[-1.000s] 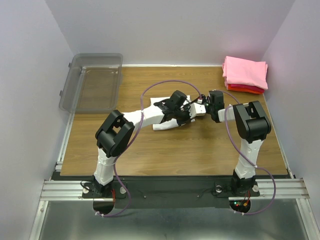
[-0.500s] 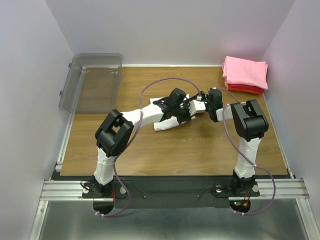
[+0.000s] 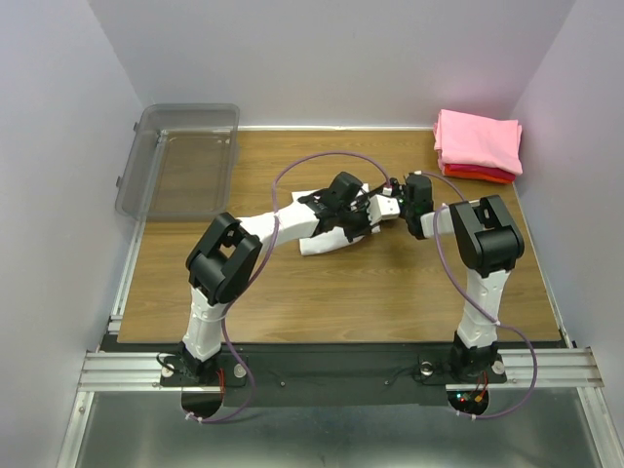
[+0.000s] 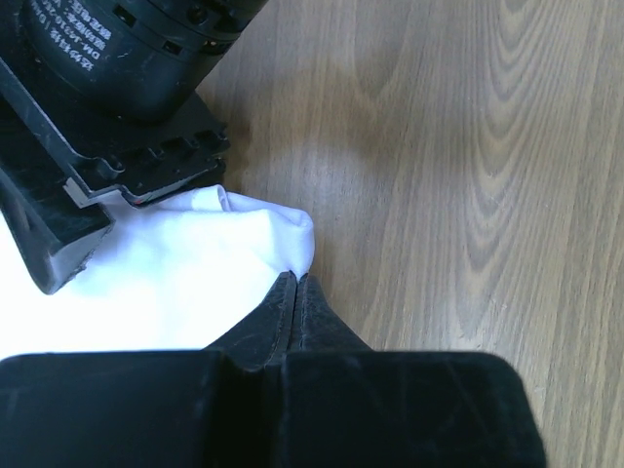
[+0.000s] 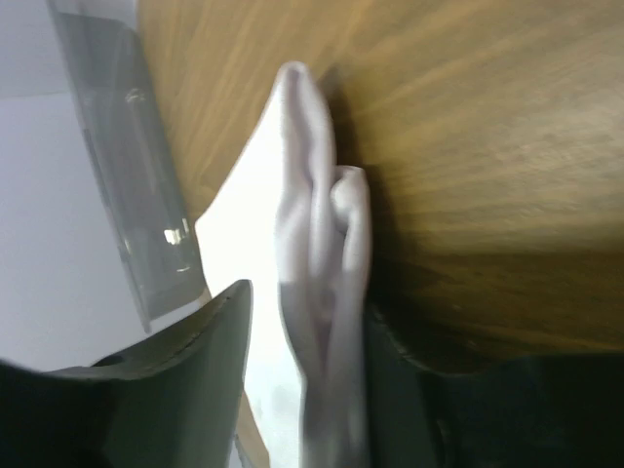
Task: Fold and stack the t-shirts
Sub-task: Neatly place the folded tshirt to the corner
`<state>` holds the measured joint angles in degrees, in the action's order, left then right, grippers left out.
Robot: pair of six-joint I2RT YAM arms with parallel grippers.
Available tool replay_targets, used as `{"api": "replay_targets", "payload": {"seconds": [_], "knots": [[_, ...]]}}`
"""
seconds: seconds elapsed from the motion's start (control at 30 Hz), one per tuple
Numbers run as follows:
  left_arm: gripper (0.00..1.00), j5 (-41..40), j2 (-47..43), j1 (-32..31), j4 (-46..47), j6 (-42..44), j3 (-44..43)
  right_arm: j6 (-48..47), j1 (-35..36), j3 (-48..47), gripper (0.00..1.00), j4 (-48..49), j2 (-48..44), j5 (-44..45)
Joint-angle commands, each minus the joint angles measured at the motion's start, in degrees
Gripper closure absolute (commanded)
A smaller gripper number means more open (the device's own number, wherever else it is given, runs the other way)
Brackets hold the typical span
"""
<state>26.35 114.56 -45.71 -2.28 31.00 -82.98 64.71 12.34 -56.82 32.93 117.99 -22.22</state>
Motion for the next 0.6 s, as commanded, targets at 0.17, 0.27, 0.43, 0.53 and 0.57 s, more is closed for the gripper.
{"api": "replay_targets", "payload": {"seconds": [0.17, 0.27, 0.43, 0.53, 0.57], "knots": [[0.78, 1.07, -1.71, 0.45, 0.79, -1.56, -1.84, -9.58, 1.02, -1.97, 0.99, -14.72, 0.31, 5.34], [0.68, 5.27, -6.08, 1.85, 0.53, -3.84, 0.53, -19.04, 1.02, -7.68, 0.99, -21.13, -0.39, 7.62], [0.60, 6.96, -13.56, 6.95, -4.64, -5.25, 3.35, -34.52, 0.41, -17.16, 0.99, -30.79, -2.42, 11.22], [0.57, 7.58, -16.73, 9.67, -8.25, -5.17, 4.32, -43.05, -0.55, -20.95, 0.99, -35.27, -2.94, 11.49], [0.57, 7.75, -17.44, 10.20, -9.13, -4.90, 4.49, -44.91, -1.00, -22.79, 0.99, -36.00, -3.03, 12.10]]}}
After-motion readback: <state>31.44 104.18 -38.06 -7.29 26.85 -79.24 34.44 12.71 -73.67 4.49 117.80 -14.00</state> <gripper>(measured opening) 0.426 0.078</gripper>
